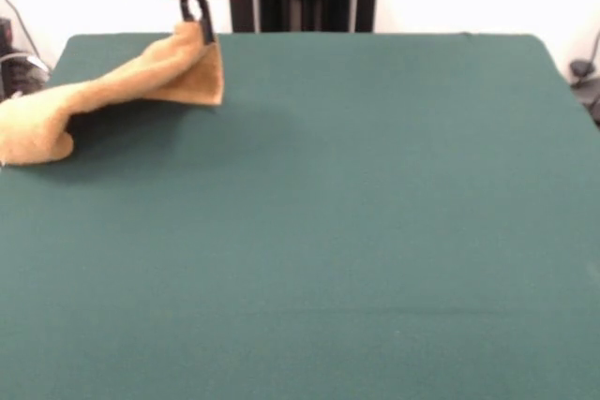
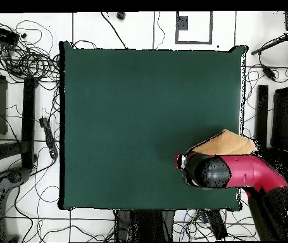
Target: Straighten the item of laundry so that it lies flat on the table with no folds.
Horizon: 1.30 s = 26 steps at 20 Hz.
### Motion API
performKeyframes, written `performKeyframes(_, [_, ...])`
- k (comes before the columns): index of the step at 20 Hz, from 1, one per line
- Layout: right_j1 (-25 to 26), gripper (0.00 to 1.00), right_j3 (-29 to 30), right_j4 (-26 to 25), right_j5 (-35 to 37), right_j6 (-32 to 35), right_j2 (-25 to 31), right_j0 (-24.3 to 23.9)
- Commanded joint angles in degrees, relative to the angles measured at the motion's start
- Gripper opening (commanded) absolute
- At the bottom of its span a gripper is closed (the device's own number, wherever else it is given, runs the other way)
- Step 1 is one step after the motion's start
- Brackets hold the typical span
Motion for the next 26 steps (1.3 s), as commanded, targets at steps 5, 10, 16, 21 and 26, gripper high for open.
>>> performKeyframes(5, [0.40,0.00,7.63,9.66,-8.72,14.73,-3.98,8.88])
performKeyframes(10, [-1.38,0.00,8.81,13.70,-9.16,14.24,-5.04,11.30])
performKeyframes(16, [-0.13,0.00,6.81,16.58,-10.09,16.09,-8.91,17.91])
performKeyframes(21, [3.19,0.00,2.36,18.64,-10.79,19.55,-14.10,25.59])
performKeyframes(26, [4.91,0.00,0.06,22.64,-11.90,19.55,-17.09,29.79])
